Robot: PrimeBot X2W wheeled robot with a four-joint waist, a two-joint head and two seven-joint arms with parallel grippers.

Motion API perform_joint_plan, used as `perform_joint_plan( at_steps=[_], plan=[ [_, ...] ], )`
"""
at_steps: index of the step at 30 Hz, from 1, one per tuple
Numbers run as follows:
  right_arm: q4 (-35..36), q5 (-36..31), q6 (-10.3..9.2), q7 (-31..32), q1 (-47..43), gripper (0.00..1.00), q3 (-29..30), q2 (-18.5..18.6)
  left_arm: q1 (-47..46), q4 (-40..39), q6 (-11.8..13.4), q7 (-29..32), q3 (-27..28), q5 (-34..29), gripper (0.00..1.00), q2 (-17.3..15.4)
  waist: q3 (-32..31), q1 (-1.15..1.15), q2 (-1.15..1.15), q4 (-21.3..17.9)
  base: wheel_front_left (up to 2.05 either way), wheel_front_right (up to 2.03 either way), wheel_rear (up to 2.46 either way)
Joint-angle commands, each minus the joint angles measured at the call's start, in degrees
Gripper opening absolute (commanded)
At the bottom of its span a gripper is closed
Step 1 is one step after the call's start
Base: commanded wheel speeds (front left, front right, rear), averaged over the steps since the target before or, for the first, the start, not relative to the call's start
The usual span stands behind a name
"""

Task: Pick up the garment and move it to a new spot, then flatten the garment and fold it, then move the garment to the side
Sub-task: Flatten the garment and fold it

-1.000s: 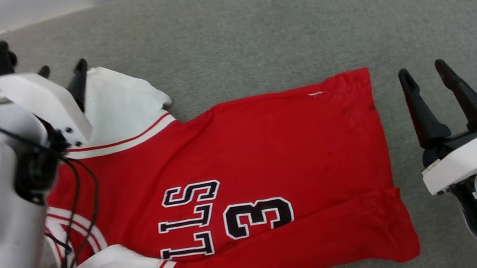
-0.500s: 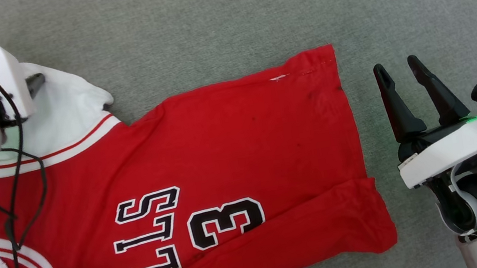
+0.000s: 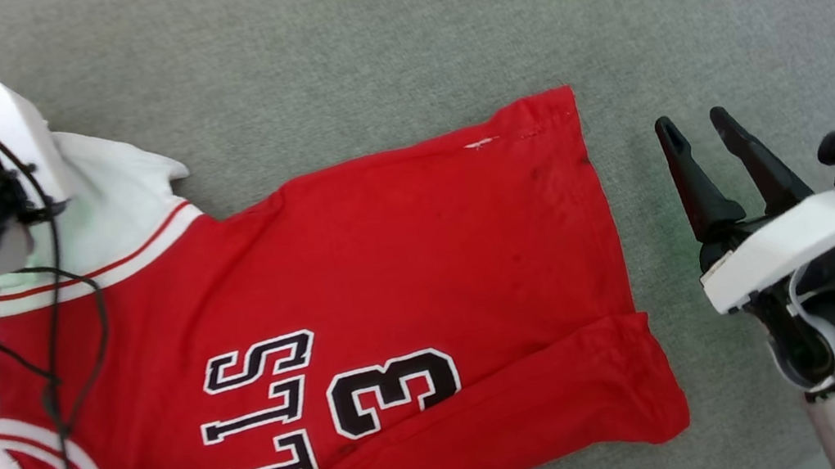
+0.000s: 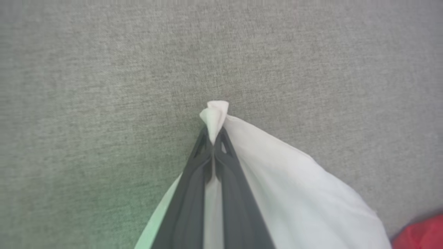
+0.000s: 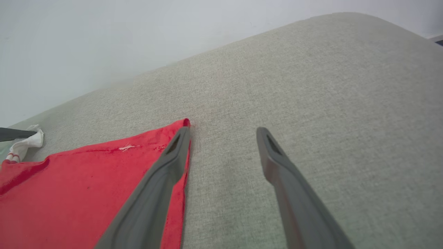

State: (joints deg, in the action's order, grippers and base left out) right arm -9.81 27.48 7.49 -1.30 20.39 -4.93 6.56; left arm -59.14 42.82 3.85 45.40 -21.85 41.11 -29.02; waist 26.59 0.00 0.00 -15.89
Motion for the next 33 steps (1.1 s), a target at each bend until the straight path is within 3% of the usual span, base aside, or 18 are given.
perform_joint_plan(
  at_steps=[1,17,23,30,31,32,33],
  plan=[
    [-1.4,0.8,0.00,1.1,1.5,1.00,0.0,0.8,2.1,0.8,-0.4,-1.8,-0.1,0.2,0.00,1.1,-1.4,0.00,0.00,1.2,0.00,0.00,0.00],
    [-24.1,8.0,0.00,25.2,17.6,1.00,-7.8,9.8,7.6,-1.6,-2.1,-36.0,3.0,-0.4,0.00,10.6,-8.3,0.00,0.00,13.0,0.00,0.00,0.00],
    [-30.7,7.9,0.00,29.9,22.8,1.00,-11.3,11.0,11.9,-4.3,-2.5,-42.4,2.4,-0.9,0.00,12.9,-8.0,0.00,0.00,15.6,0.00,0.00,0.00],
    [-38.8,9.3,0.00,35.2,25.0,1.00,-16.0,10.0,15.5,-7.1,-3.2,-45.0,1.2,-1.2,0.00,13.7,-7.0,0.00,0.00,16.8,0.00,0.00,0.00],
    [-39.8,9.8,0.00,36.4,24.9,0.75,-16.6,9.7,15.9,-7.4,-3.2,-45.3,1.1,-1.2,0.00,13.6,-7.0,0.00,0.00,16.9,0.00,0.00,0.00],
    [-40.7,10.4,0.01,37.4,24.8,0.23,-17.0,9.5,16.3,-7.7,-3.3,-45.5,1.1,-1.2,0.00,13.5,-7.1,0.00,0.00,17.0,0.00,0.00,0.00],
    [-41.3,10.9,0.02,38.0,24.9,0.00,-17.4,9.5,16.6,-8.1,-3.3,-45.7,1.0,-1.2,0.00,13.4,-7.2,0.00,0.00,17.0,0.00,0.00,0.00]
  ],
)
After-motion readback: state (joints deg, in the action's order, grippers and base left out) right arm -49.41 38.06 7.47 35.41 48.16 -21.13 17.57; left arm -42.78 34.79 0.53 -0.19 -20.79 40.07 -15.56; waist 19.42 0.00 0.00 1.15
